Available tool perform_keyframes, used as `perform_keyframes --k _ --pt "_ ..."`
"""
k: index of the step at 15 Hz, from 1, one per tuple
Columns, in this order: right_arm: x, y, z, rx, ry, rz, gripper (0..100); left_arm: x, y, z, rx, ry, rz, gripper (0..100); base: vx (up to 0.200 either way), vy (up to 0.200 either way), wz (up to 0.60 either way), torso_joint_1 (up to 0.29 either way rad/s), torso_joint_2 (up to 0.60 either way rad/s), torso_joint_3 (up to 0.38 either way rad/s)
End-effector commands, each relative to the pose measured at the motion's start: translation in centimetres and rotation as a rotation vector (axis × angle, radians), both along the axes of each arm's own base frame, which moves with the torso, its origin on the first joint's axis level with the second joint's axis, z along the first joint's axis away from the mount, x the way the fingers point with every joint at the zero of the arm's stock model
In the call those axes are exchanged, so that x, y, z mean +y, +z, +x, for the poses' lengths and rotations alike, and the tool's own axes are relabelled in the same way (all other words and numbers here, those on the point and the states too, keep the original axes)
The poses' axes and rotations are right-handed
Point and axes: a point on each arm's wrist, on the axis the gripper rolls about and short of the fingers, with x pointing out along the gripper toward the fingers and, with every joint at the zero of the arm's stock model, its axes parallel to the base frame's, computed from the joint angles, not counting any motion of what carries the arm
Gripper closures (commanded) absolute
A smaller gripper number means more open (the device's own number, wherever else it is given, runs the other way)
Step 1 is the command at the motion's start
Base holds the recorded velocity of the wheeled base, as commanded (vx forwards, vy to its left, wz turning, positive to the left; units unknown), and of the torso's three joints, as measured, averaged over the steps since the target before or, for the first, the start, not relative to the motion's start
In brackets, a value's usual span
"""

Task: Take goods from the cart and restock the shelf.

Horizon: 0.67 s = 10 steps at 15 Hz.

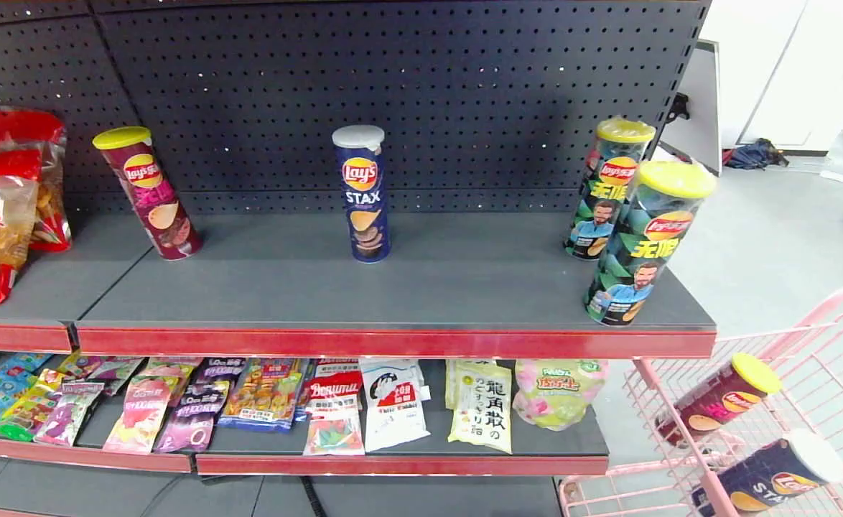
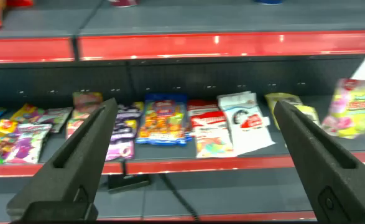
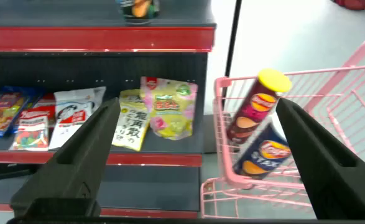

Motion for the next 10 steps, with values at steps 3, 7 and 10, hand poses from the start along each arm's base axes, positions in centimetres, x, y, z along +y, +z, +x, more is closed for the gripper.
perform_keyframes --k 3,7,10 --pt "0.00 -0.01 0.01 0.001 0.000 0.002 0 0.00 0.00 0.01 0.001 0.000 -0.003 0 0.000 -0.133 0.00 0.002 0.00 0.000" --pt "0.00 -0.01 0.01 0.001 0.000 0.002 0 0.00 -0.01 0.01 0.003 0.000 -0.005 0 0.000 0.000 -0.45 0.003 0.00 0.003" --pt "0.00 -0.01 0.01 0.001 0.000 0.001 0 0.00 0.00 0.01 0.001 0.000 -0.005 0 0.000 0.000 -0.60 0.007 0.00 0.004"
